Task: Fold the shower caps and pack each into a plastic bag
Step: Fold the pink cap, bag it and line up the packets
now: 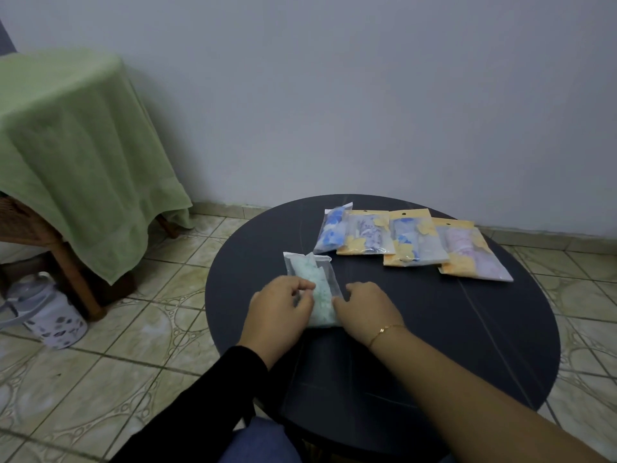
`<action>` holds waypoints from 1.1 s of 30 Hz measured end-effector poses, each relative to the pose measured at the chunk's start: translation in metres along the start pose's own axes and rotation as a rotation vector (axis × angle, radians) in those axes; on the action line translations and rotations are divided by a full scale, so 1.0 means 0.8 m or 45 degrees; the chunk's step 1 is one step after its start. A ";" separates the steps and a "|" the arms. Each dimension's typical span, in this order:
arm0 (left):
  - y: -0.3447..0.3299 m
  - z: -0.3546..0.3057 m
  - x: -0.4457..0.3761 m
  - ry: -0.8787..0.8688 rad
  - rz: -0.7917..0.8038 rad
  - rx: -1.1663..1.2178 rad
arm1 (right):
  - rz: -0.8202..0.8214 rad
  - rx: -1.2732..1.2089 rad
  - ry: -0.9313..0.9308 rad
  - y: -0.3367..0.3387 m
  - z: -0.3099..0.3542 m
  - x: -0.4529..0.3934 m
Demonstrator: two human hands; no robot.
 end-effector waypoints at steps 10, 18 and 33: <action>-0.037 0.032 -0.061 -0.059 0.447 -0.602 | 0.098 0.359 0.452 -0.039 0.013 0.000; -0.040 0.048 -0.056 0.062 0.526 -0.713 | 0.141 0.411 0.465 -0.052 0.011 -0.007; -0.029 0.052 -0.052 -0.210 0.202 -0.508 | 0.018 0.031 0.124 -0.031 -0.007 -0.016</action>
Point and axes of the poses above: each hand's wrist, its own x-axis away from the middle knuckle, its own y-axis out of the back of the hand, z = x × y, the point moved 3 cm from there along -x, towards the middle knuckle, and after that the axes turned 13 degrees about x, right-handed, at the moved point
